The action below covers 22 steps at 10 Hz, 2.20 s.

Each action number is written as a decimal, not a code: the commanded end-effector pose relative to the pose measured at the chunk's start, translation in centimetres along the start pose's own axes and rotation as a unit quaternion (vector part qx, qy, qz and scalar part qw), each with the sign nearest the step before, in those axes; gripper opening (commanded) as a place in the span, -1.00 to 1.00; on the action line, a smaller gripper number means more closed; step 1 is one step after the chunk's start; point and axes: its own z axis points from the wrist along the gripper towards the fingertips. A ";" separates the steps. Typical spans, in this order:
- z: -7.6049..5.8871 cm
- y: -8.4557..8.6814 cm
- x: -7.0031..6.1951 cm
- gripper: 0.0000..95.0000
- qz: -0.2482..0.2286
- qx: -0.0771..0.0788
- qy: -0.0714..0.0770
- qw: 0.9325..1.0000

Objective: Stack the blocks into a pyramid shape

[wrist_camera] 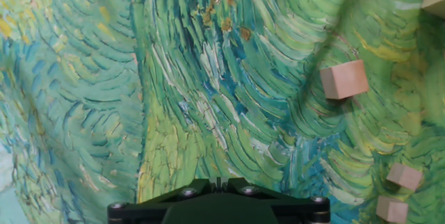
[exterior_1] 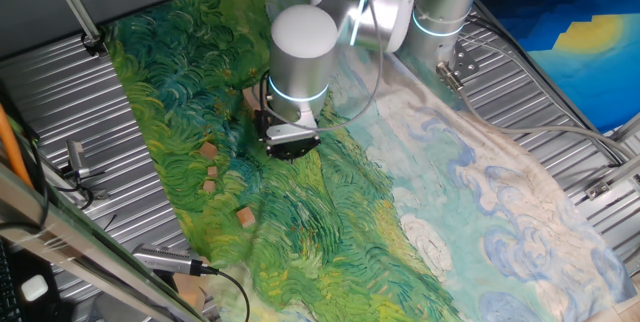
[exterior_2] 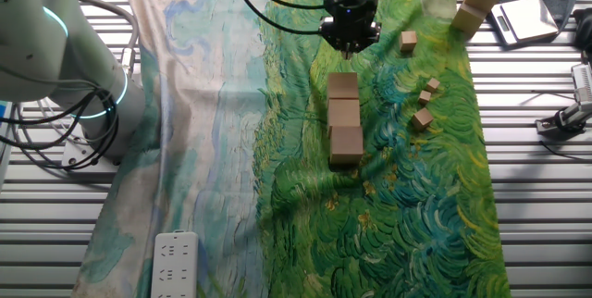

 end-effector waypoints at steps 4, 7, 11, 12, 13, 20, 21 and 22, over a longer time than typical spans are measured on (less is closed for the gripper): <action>1.5 0.1 1.8 -1.00 -0.012 0.004 -0.005 1.000; 1.7 0.4 3.0 -1.00 -0.015 0.007 -0.004 1.000; 1.9 0.4 3.4 -1.00 -0.014 0.009 -0.009 1.000; 1.4 0.5 3.3 -1.00 -0.006 0.004 -0.014 1.000; 0.7 0.6 3.0 -1.00 -0.004 0.004 -0.010 1.000; -1.4 -1.6 0.3 -1.00 0.004 0.002 0.017 1.000; -1.5 -2.4 0.0 -1.00 -0.002 0.001 0.027 1.000; -1.5 -2.9 -0.3 -1.00 -0.004 0.001 0.029 1.000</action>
